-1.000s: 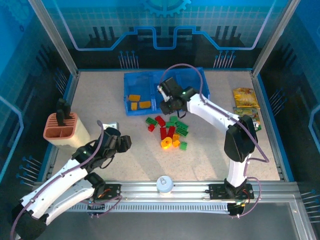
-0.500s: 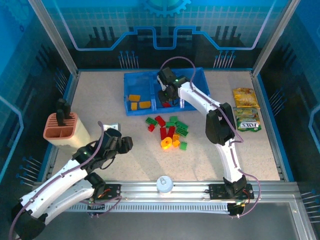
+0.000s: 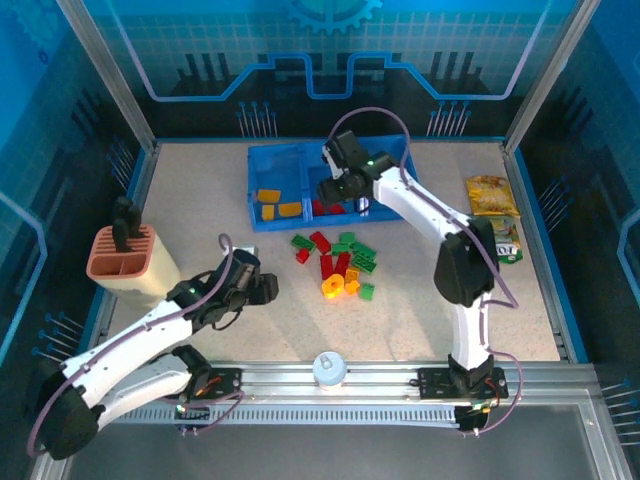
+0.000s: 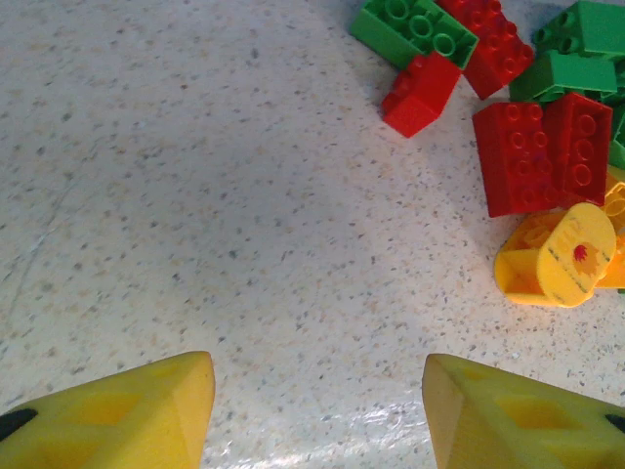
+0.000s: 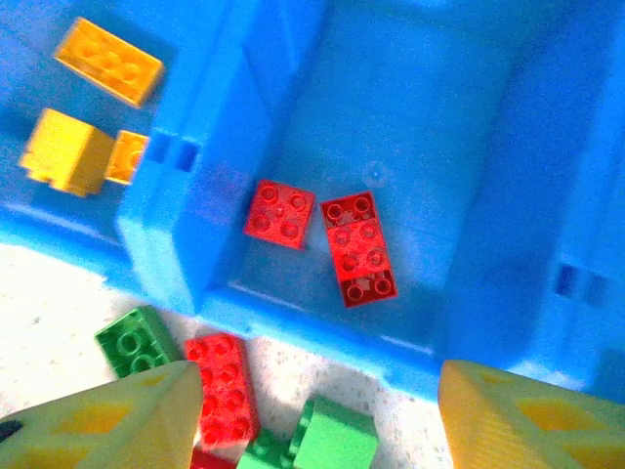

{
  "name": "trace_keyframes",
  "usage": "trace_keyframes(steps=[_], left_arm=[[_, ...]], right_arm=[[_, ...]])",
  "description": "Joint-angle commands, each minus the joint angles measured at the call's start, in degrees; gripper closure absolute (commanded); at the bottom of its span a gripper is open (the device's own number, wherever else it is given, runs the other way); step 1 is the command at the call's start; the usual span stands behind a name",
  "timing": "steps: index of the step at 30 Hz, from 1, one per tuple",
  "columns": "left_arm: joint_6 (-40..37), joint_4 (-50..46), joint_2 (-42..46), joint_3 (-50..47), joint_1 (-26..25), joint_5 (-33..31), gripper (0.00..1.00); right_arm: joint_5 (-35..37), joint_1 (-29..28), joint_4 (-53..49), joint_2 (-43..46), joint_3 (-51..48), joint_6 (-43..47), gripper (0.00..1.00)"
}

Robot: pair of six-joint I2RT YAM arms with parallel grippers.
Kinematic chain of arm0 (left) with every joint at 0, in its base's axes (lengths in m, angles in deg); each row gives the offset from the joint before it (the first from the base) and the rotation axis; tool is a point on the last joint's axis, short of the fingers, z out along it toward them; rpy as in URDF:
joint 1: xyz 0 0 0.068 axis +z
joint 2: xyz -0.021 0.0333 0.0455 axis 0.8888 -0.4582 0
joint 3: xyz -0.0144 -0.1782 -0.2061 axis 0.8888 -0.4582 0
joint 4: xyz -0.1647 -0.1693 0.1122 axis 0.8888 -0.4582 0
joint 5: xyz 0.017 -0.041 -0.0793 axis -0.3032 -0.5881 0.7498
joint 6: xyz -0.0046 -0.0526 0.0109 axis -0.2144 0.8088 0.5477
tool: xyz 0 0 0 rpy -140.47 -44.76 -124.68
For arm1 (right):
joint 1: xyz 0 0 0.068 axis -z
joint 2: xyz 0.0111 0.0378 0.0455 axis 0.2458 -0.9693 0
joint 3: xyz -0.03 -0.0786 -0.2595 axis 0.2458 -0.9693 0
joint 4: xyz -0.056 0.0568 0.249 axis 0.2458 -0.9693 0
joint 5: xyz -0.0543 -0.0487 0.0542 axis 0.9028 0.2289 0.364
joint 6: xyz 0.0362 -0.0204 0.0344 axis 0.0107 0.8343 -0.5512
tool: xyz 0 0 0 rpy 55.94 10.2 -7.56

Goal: Sort the legos into containers by color
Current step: Pick up the lego from the center of the table.

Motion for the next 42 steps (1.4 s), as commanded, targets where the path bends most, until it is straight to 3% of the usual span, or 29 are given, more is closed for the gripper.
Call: trace_keyframes(steps=[1, 12, 20, 34, 38, 42], left_arm=[[-3.1, 5.3, -4.7, 3.9, -0.4, 2.4, 0.40], [-6.7, 10.3, -29.6, 17.2, -0.2, 4.3, 0.40], [-10.8, 5.4, -44.2, 29.4, 1.2, 0.9, 0.43], [-12.6, 3.0, -51.5, 32.8, 1.6, -1.3, 0.49], [-12.6, 3.6, -52.4, 32.7, 1.7, -0.9, 0.55], [-12.7, 3.4, -52.1, 32.5, 1.5, -1.0, 0.70]], right_arm=[[-2.2, -1.0, 4.0, 8.4, -6.3, -0.9, 0.34], [-2.2, -0.9, 13.5, 29.6, -34.5, -4.6, 0.34], [-1.7, 0.8, 15.2, 39.7, -47.2, -7.0, 0.34], [-3.1, 2.3, 17.6, 47.4, -58.2, -10.5, 0.35], [-3.4, 2.4, 17.9, 47.7, -58.9, -11.1, 0.35], [-3.2, 2.4, 17.8, 48.3, -59.5, -11.4, 0.35]])
